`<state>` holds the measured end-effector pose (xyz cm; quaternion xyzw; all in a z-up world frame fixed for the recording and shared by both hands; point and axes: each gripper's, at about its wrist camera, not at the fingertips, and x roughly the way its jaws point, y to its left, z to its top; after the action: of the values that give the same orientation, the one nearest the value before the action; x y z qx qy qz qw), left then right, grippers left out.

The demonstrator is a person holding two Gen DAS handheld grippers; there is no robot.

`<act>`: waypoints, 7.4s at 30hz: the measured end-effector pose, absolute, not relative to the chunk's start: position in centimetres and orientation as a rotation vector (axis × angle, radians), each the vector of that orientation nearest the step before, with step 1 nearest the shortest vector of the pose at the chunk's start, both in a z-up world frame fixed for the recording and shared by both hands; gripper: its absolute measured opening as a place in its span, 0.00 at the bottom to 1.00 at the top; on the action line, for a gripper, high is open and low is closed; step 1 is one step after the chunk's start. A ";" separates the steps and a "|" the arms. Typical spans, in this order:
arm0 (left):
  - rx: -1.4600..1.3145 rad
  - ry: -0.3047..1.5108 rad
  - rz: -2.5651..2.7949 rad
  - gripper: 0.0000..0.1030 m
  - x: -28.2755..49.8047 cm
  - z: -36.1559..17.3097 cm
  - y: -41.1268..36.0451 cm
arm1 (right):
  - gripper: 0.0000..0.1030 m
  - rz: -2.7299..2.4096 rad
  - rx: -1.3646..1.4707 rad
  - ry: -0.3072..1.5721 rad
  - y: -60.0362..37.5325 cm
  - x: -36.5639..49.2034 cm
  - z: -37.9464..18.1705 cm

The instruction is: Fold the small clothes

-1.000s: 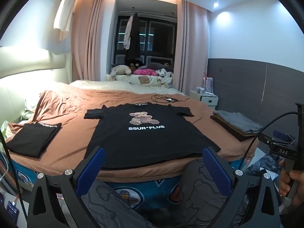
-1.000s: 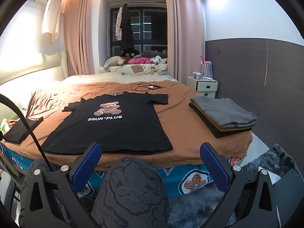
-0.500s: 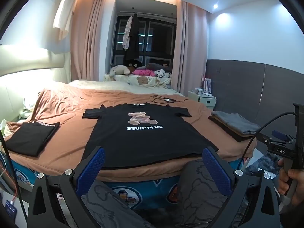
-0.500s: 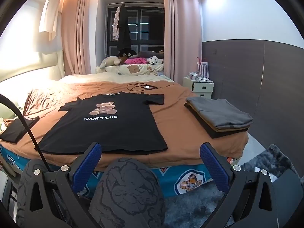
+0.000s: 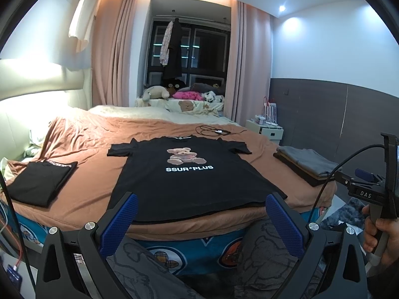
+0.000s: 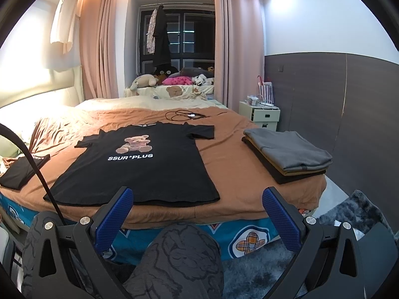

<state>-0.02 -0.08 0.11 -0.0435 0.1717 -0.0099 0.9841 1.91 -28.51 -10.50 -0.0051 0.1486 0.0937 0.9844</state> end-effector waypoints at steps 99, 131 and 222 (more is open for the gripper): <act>-0.210 0.594 0.111 0.98 21.4 -2.8 17.6 | 1.00 0.434 -0.085 0.515 -16.3 24.4 -5.0; -0.338 0.779 0.241 0.61 43.0 -7.4 36.0 | 0.73 0.603 -0.047 0.705 -1.2 46.4 -6.8; -0.310 0.884 -0.136 0.07 65.9 -7.4 30.7 | 0.76 0.636 0.459 1.065 18.1 72.0 -20.5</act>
<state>65.88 30.74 -7.43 -0.1492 0.4255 -0.0653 0.8902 72.04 18.09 -20.49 0.2133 0.4945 0.2953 0.7891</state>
